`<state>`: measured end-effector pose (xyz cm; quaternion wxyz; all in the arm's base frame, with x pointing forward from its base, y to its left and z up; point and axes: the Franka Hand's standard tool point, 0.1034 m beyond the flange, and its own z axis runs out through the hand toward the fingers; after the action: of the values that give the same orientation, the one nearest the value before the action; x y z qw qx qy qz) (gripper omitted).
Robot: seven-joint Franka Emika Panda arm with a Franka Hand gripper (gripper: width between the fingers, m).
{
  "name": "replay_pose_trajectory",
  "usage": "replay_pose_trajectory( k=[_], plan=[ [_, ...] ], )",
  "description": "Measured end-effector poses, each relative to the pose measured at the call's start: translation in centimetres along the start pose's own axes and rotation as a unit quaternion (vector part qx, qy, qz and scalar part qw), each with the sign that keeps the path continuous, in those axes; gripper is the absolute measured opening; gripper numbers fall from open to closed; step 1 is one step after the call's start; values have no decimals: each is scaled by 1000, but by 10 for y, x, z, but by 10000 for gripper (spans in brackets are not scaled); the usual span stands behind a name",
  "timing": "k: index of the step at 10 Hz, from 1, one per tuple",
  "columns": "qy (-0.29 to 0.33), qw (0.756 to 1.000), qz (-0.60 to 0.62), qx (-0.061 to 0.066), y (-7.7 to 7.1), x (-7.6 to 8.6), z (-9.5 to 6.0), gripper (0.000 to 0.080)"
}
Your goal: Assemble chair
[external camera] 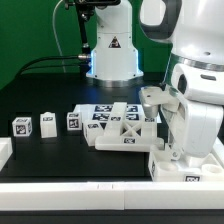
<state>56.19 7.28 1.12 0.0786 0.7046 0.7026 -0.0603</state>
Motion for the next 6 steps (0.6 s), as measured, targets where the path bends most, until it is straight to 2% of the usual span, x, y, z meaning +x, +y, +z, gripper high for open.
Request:
replay_pose_trajectory(
  k=[2, 4, 6],
  plan=[
    [0, 1000, -1, -1, 1, 1, 1, 22],
    [0, 1000, -2, -5, 9, 4, 2, 22],
    [-8, 1000, 7, 10, 11, 1, 2, 22]
  ],
)
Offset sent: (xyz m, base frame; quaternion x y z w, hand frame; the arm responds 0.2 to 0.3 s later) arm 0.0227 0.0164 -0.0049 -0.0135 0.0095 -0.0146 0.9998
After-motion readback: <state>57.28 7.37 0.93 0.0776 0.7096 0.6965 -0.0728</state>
